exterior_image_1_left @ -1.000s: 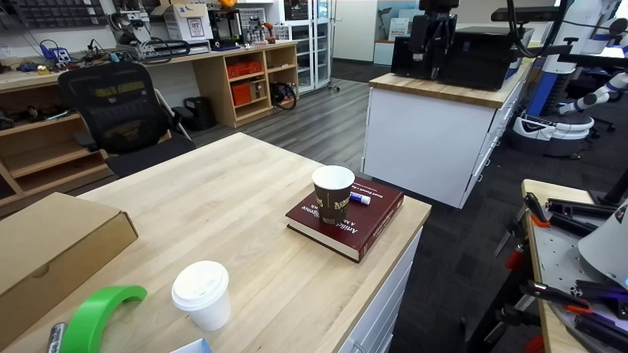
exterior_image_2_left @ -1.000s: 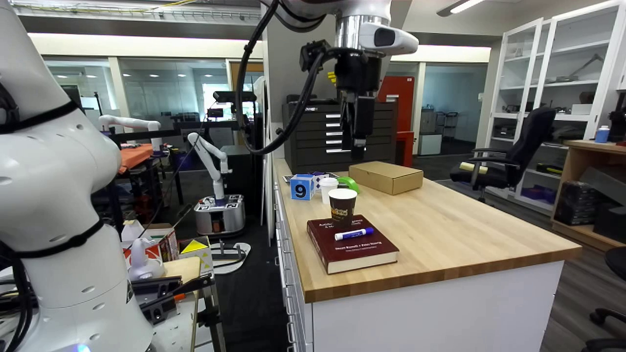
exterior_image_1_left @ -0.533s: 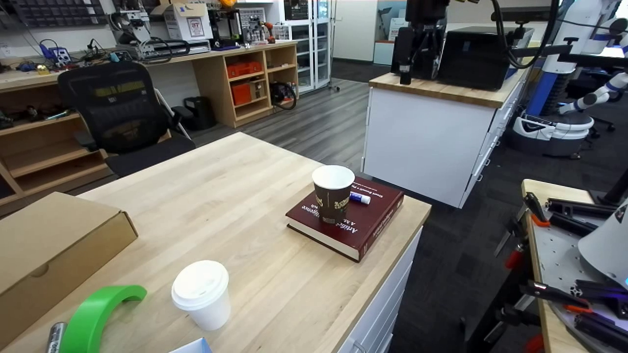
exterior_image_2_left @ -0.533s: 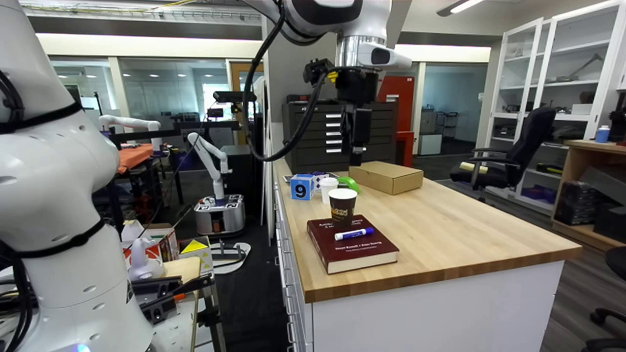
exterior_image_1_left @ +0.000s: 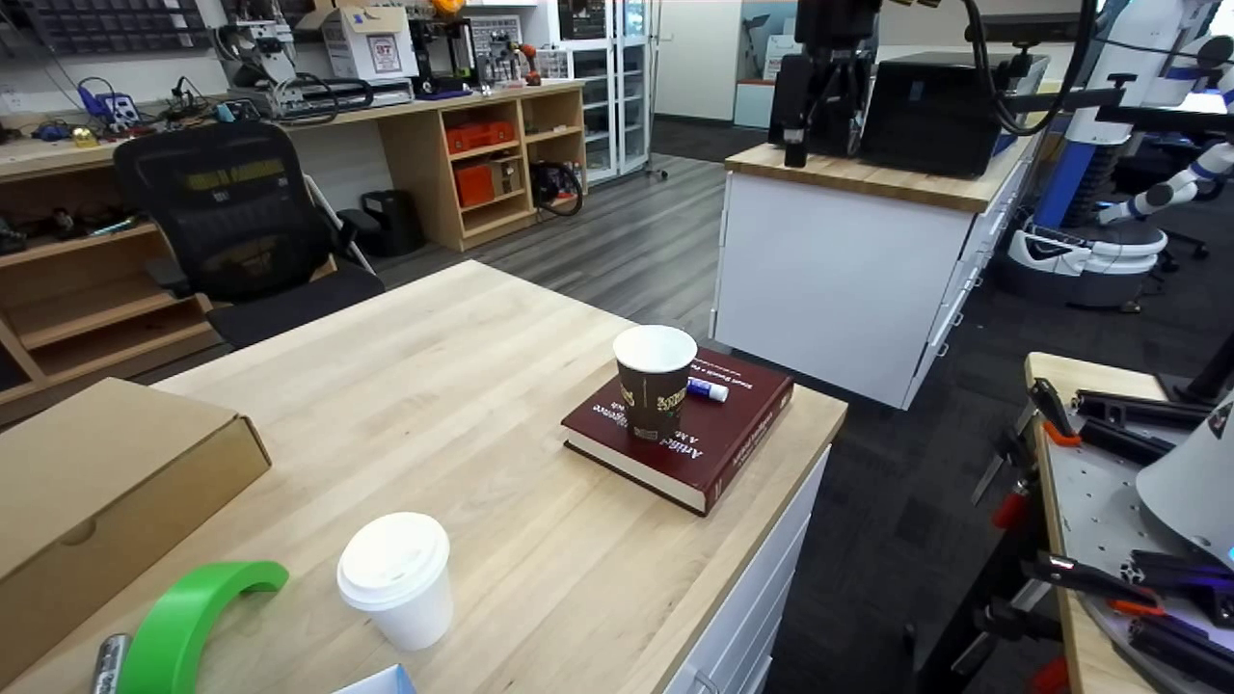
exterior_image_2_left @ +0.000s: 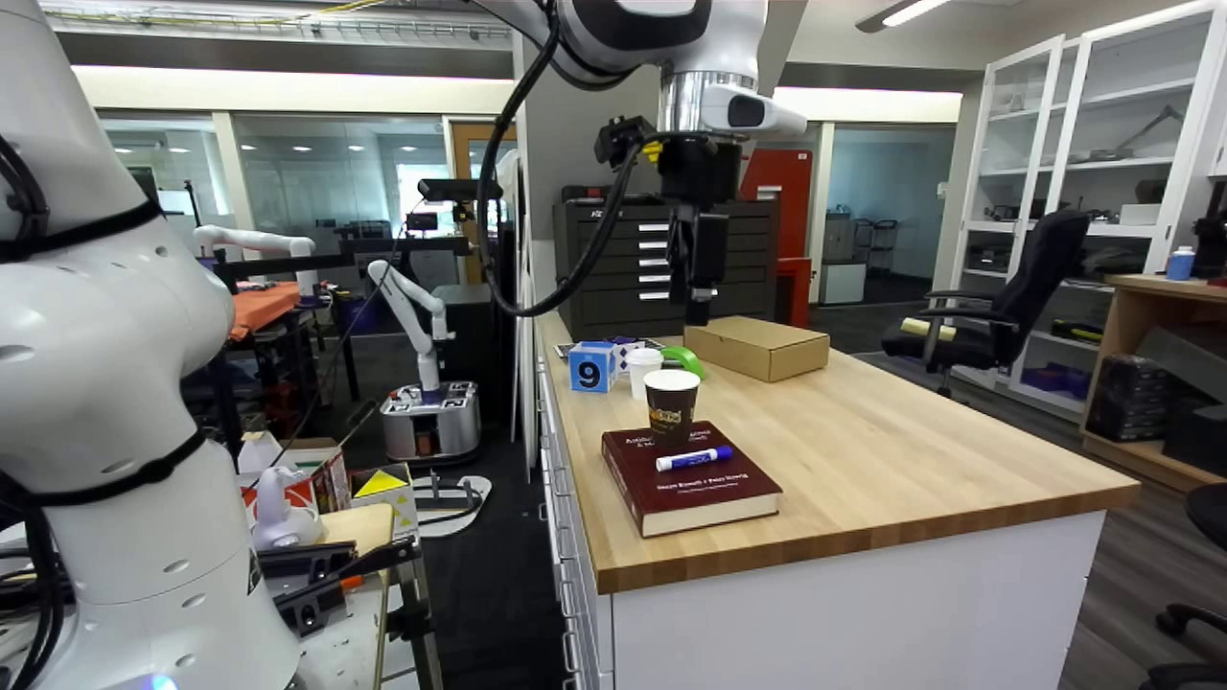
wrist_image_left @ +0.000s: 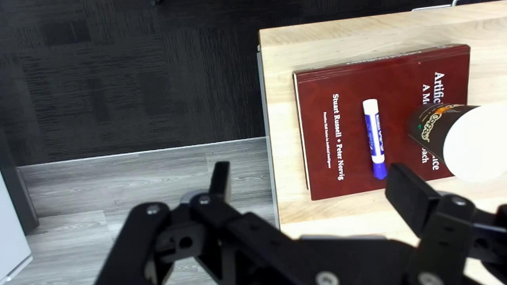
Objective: Put the marker in the cup
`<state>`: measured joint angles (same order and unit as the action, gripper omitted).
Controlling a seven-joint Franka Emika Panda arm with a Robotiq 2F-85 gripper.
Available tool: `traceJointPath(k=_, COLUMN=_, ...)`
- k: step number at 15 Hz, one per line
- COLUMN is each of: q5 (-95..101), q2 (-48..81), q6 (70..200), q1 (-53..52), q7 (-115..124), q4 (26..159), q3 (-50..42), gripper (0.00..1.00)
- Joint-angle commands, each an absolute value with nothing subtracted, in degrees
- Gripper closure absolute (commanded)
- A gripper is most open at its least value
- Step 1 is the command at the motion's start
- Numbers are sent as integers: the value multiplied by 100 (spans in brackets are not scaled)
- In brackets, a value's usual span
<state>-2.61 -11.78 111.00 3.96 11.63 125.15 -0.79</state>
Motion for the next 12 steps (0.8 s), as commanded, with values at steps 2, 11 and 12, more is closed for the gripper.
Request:
traceJointPath(k=2, q5=-214, q2=-1148, q6=11180, q1=348, q7=1115, q4=12589, q3=-85, gripper=0)
traceJointPath(k=11, q5=-58, q2=-753, q6=11623, q1=196, q7=1180, q4=12758, q3=77, gripper=0)
traceJointPath(k=12, q5=-48, q2=-671, q6=11715, q1=173, q7=1190, q4=12756, q3=94, gripper=0)
